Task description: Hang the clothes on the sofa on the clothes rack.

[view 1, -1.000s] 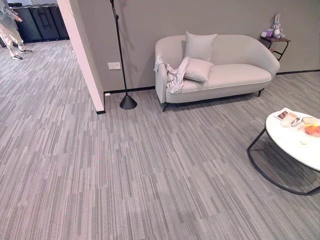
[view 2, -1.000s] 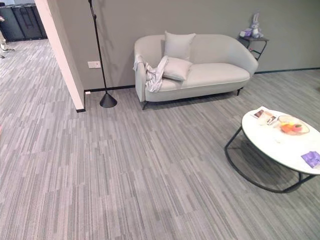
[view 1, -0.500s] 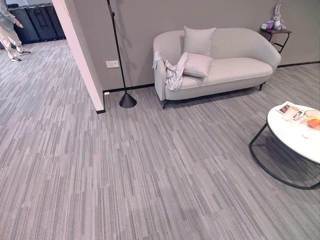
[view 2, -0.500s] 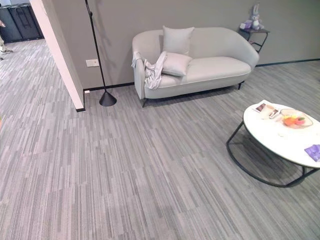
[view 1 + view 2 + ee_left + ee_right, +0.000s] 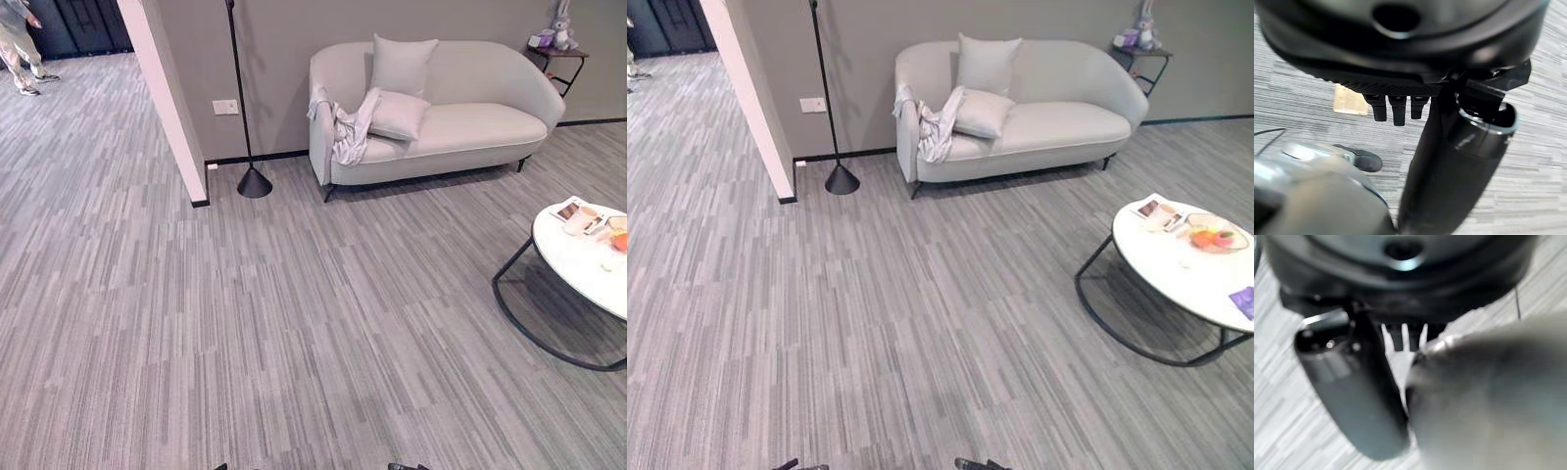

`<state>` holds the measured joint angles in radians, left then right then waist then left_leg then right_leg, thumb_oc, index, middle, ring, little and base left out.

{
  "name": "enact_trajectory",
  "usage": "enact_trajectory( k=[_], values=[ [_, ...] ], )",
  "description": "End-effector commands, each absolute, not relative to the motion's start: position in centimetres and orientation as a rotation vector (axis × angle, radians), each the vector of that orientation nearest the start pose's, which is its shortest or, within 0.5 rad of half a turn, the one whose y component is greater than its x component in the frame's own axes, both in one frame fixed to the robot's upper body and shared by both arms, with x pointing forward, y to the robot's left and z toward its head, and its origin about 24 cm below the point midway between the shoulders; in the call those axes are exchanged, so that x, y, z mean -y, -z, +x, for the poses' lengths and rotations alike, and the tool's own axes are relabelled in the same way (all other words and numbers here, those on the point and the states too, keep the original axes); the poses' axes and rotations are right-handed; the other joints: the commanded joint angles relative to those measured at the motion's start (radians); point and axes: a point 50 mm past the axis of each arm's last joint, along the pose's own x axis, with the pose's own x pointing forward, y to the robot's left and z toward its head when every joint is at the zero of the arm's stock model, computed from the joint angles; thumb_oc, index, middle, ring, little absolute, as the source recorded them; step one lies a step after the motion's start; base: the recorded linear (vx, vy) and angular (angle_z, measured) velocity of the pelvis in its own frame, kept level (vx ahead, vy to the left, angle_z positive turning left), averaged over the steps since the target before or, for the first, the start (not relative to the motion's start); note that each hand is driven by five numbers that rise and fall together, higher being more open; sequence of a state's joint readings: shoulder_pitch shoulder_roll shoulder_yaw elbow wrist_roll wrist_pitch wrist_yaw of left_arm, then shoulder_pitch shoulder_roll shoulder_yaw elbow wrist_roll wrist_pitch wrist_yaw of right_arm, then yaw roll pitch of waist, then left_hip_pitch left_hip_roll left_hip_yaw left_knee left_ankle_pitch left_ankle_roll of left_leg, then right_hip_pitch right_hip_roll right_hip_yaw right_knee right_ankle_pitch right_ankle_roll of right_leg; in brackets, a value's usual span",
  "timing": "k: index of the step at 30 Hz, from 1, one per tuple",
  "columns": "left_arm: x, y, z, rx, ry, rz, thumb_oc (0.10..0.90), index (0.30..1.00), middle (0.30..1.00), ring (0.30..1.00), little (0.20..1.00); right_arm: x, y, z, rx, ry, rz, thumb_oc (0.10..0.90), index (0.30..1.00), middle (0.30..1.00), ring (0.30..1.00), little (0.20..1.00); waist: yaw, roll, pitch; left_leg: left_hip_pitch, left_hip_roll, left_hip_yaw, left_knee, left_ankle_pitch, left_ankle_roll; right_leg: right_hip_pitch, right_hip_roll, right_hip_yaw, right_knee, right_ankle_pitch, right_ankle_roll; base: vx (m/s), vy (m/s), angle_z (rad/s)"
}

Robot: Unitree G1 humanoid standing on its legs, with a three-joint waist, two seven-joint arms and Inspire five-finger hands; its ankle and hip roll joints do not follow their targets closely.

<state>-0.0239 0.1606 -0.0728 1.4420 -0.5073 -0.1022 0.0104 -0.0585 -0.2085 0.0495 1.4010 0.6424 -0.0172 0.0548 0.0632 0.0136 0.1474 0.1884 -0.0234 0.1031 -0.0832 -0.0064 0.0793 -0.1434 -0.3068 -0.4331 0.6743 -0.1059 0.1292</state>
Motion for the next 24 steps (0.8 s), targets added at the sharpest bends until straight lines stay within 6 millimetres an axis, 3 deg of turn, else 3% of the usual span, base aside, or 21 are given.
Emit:
enact_trajectory(
  k=[1, 2, 5, 6, 8, 9, 10, 24],
  values=[
    [-21.4, 17.2, 6.3, -1.274, -0.366, -0.157, 0.8, 0.9, 0.9, 0.9, 0.9, 19.8, 17.5, 6.3, -1.302, 0.444, 0.466, 0.8, 0.9, 0.9, 0.9, 0.9, 0.018, -0.005, -0.032, 0.0, 0.012, -0.033, -0.004, -0.112, -0.077, 0.049, -0.02, 0.034, -0.498, 0.172, 0.035, 0.59, -0.446, 0.12],
    [-21.3, 17.1, 7.0, -1.253, -0.364, -0.153, 0.8, 0.9, 0.9, 0.9, 0.9, 19.7, 17.5, 6.5, -1.303, 0.455, 0.487, 0.8, 0.9, 0.9, 0.9, 0.9, 0.006, -0.003, -0.034, 0.043, 0.036, -0.051, -0.004, -0.152, -0.11, 0.015, -0.065, 0.093, -0.711, 0.284, 0.08, 0.58, -0.443, 0.02],
    [-21.4, 17.1, 7.0, -1.252, -0.364, -0.152, 0.8, 0.9, 0.9, 0.9, 0.9, 19.7, 17.5, 6.5, -1.302, 0.454, 0.488, 0.8, 0.9, 0.9, 0.9, 0.9, 0.005, -0.007, -0.035, 0.039, 0.031, -0.053, -0.004, -0.148, -0.109, 0.017, -0.068, 0.092, -0.722, 0.294, 0.081, 0.36, -0.235, 0.09],
    [-21.7, 17.2, 6.4, -1.27, -0.361, -0.139, 0.8, 0.9, 0.9, 0.9, 0.9, 19.6, 17.7, 5.4, -1.338, 0.451, 0.489, 0.8, 0.9, 0.9, 0.9, 0.9, -0.006, -0.043, -0.088, 0.117, 0.088, -0.062, -0.004, -0.19, -0.161, 0.021, -0.104, 0.084, -0.744, 0.371, 0.12, 0.94, -0.63, 0.06],
    [-21.7, 17.2, 6.3, -1.268, -0.372, -0.14, 0.8, 0.9, 0.9, 0.9, 0.9, 20.0, 17.6, 5.5, -1.338, 0.455, 0.465, 0.8, 0.9, 0.9, 0.9, 0.9, -0.014, -0.026, -0.105, 0.126, 0.169, -0.071, -0.004, -0.166, -0.189, 0.02, -0.057, 0.086, -0.714, 0.343, 0.105, 0.65, -0.48, 0.31],
    [-21.6, 17.2, 6.3, -1.268, -0.372, -0.141, 0.8, 0.9, 0.9, 0.9, 0.9, 20.0, 17.6, 5.5, -1.338, 0.456, 0.464, 0.8, 0.9, 0.9, 0.9, 0.9, -0.015, -0.023, -0.107, 0.125, 0.173, -0.071, -0.004, -0.167, -0.191, 0.019, -0.053, 0.084, -0.713, 0.341, 0.104, 0.24, -0.242, 0.57],
    [-21.3, 17.2, 6.4, -1.261, -0.37, -0.149, 0.8, 0.9, 0.9, 0.9, 0.9, 20.3, 17.5, 5.6, -1.335, 0.448, 0.434, 0.8, 0.9, 0.9, 0.9, 0.9, -0.015, -0.001, -0.116, 0.126, 0.226, -0.074, -0.004, -0.115, -0.21, 0.017, -0.009, 0.083, -0.699, 0.317, 0.089, 0.13, -0.147, 0.6],
    [-21.3, 17.2, 6.5, -1.261, -0.37, -0.149, 0.8, 0.9, 0.9, 0.9, 0.9, 20.3, 17.5, 5.6, -1.335, 0.448, 0.434, 0.8, 0.9, 0.9, 0.9, 0.9, -0.018, -0.003, -0.119, 0.119, 0.225, -0.078, -0.004, -0.112, -0.21, 0.013, -0.012, 0.08, -0.699, 0.318, 0.088, 0.02, -0.034, -0.01]
  ],
)
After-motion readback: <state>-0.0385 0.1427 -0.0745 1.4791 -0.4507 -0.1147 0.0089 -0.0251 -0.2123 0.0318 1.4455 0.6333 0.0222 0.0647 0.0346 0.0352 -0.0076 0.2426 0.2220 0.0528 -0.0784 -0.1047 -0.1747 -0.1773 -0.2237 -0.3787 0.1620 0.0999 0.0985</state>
